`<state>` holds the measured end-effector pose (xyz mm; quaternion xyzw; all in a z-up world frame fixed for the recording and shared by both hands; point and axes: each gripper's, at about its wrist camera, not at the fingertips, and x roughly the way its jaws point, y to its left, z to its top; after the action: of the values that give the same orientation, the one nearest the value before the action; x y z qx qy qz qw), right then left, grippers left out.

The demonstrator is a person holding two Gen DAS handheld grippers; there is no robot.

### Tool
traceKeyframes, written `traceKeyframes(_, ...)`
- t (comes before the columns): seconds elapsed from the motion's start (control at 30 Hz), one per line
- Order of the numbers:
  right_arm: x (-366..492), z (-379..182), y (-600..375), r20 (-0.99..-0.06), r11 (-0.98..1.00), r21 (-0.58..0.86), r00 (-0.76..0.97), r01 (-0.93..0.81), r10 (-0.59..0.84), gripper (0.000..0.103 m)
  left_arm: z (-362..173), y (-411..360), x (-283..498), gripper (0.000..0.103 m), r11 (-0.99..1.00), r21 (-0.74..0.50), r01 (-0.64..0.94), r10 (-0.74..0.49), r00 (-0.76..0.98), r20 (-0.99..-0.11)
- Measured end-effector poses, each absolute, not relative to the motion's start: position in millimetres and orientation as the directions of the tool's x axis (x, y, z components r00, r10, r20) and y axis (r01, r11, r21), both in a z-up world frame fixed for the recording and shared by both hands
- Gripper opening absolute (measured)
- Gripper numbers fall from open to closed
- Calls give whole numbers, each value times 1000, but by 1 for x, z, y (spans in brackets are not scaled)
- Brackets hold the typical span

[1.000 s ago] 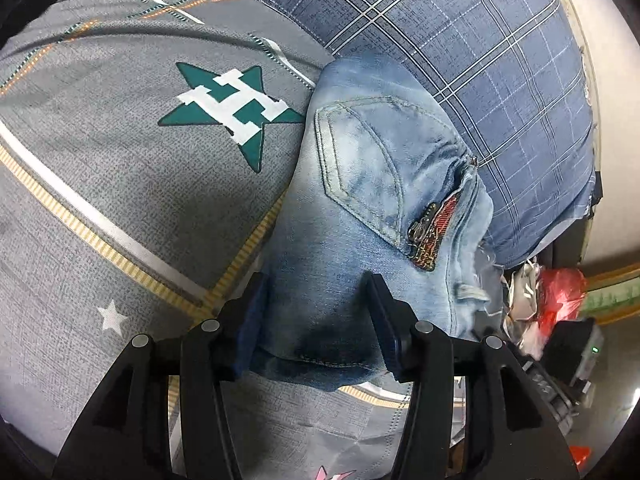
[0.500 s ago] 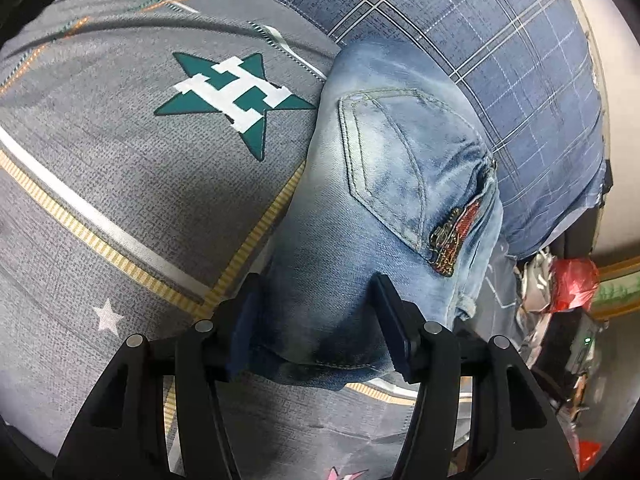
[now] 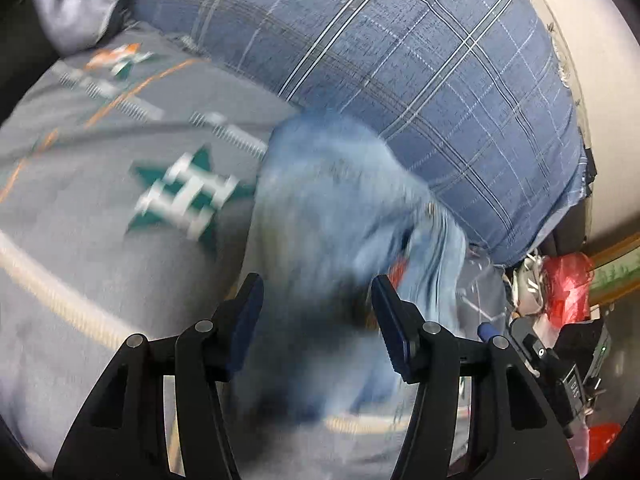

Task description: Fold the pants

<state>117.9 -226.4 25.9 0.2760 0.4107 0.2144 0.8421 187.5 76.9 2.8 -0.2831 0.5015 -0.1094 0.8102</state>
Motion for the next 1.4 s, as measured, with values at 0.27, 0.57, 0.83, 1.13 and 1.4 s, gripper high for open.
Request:
traceKeyframes(0.27, 219, -2, -235, -601, 718, 694, 505, -56, 620, 70, -30, 87, 264, 56, 649, -756, -79, -666, 420, -616)
traceKeyframes(0.57, 251, -40, -223, -612, 688, 724, 423, -41, 669, 54, -51, 113, 281, 61, 658, -726, -199, -621, 401, -673)
traceKeyframes(0.83, 254, -47, -214, -705, 783, 621, 403, -48, 584, 33, -66, 106, 271, 47, 597, -770, -223, -651, 425, -628)
traceKeyframes(1.13, 241, -7, -214, -673, 803, 587, 488, -104, 556, 7, -23, 99, 255, 35, 716, -690, -109, -559, 503, -659)
traceKeyframes(1.4, 251, -46, -197, -743, 832, 546, 400, -100, 536, 10, -46, 109, 255, 40, 725, -663, -185, -534, 457, -712)
